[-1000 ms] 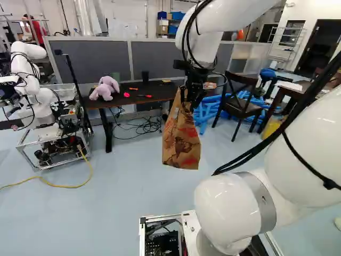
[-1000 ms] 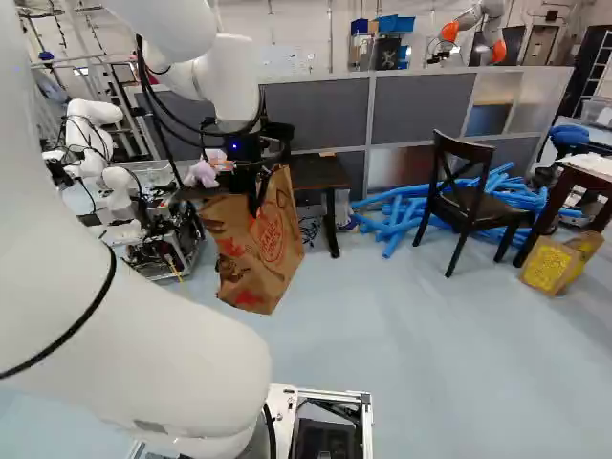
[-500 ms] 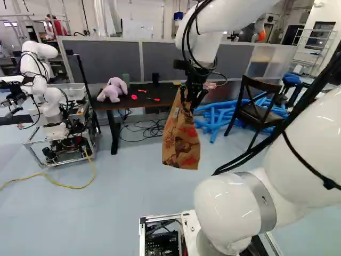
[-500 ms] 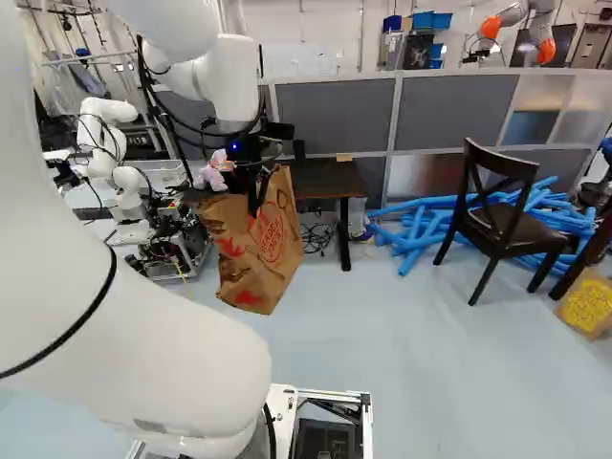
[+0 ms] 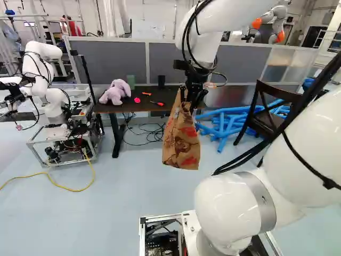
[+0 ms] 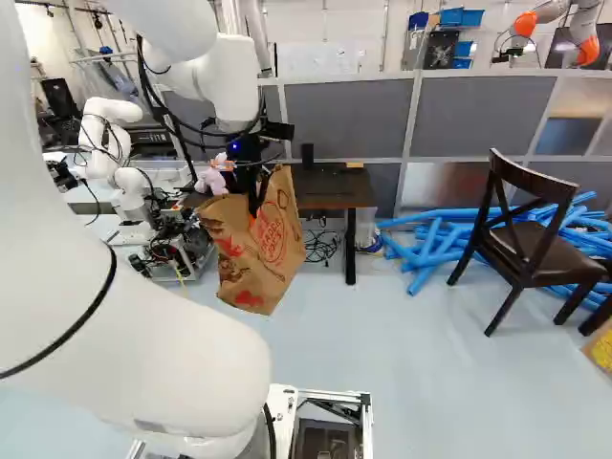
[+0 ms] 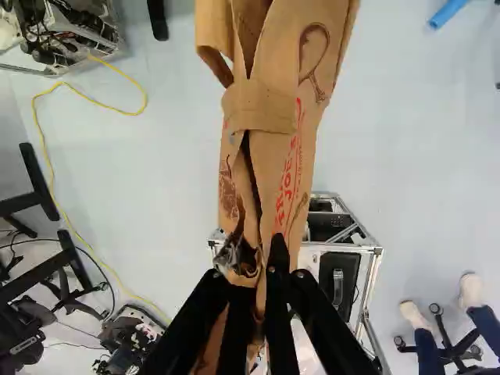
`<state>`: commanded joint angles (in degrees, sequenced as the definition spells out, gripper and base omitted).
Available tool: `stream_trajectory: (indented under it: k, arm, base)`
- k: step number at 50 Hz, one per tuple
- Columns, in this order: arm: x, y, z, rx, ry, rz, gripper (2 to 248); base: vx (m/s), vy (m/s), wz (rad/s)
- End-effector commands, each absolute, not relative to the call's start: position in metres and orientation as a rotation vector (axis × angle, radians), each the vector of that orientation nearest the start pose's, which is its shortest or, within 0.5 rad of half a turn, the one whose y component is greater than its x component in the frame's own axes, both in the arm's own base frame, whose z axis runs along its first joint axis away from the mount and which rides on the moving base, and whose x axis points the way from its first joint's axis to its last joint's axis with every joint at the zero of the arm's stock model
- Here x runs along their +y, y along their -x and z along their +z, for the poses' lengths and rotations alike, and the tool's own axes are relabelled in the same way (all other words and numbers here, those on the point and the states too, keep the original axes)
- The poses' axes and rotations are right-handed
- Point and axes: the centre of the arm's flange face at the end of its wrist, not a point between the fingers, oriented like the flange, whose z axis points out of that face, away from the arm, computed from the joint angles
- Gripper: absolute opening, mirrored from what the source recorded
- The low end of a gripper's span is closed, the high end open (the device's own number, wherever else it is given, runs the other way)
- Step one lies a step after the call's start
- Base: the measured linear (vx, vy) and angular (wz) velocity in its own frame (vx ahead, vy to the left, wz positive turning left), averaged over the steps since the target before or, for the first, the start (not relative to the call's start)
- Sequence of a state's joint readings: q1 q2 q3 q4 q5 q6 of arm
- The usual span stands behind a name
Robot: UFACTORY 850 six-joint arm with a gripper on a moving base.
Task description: Pick up the bag on the ground and place it on the table
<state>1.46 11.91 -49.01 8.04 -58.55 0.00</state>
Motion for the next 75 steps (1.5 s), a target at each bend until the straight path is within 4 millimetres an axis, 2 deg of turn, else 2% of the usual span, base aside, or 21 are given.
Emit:
stream_trajectory:
  k: [16, 50, 75]
  arm:
    - [0.0201, -0.3684, 0.5804, 0.068, 3.019, -0.060, 23]
    - [0.0201, -0.3684, 0.5804, 0.068, 3.019, -0.060, 23]
    - [0.0201, -0.3684, 0.5804, 0.068, 3.019, -0.060, 23]
  base:
    - [0.200, -0.108, 0.172]
    - [0.168, -0.147, -0.002]
    - [0.221, -0.073, -0.015]
